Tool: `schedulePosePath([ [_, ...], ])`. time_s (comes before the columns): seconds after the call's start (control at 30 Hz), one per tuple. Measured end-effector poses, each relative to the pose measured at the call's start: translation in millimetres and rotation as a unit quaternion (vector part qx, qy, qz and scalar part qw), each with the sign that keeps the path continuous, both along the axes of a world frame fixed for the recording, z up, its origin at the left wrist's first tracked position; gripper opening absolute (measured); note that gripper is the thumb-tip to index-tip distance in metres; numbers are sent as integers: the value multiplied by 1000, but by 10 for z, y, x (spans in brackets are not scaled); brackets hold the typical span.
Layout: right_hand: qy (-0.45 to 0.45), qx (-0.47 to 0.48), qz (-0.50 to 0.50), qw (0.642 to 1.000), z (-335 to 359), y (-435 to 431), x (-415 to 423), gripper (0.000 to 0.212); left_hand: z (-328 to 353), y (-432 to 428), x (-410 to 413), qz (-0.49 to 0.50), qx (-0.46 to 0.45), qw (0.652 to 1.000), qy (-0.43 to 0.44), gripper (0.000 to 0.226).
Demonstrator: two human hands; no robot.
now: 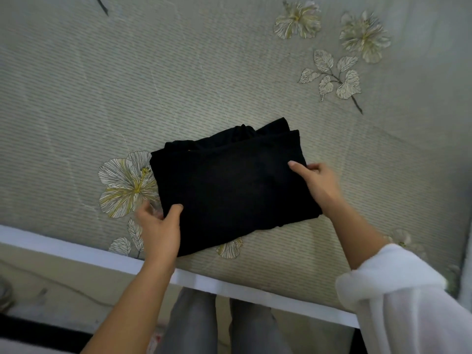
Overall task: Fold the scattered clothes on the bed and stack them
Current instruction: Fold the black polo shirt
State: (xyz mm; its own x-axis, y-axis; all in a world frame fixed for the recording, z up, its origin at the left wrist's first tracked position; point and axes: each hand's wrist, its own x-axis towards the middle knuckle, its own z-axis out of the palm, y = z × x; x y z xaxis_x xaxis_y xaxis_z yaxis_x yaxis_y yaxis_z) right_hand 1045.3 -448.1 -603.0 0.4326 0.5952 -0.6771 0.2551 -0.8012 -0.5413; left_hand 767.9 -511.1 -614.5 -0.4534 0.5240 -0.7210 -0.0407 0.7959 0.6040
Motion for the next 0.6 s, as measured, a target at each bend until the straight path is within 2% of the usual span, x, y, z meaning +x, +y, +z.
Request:
schedulePosePath([
  [0.07,50,-35,-2,998,174,20,-69,29,78,50,-51,-19,-38,998,-49,63],
  [0.17,112,-103,-28,988,395,-1,-141,29,246,160,-114,-57,-60,992,-90,35],
  [0.2,123,-113,-31,986,459,-31,-163,28,321,187,-121,-71,-52,992,-93,33],
  [0.33,124,-69,-48,989,749,-288,-228,11,727,234,-78,-145,13,987,-69,41],
  [0.6,167,-22,-133,977,1397,-1238,299,27,1311,154,342,-314,-10,943,-112,51],
])
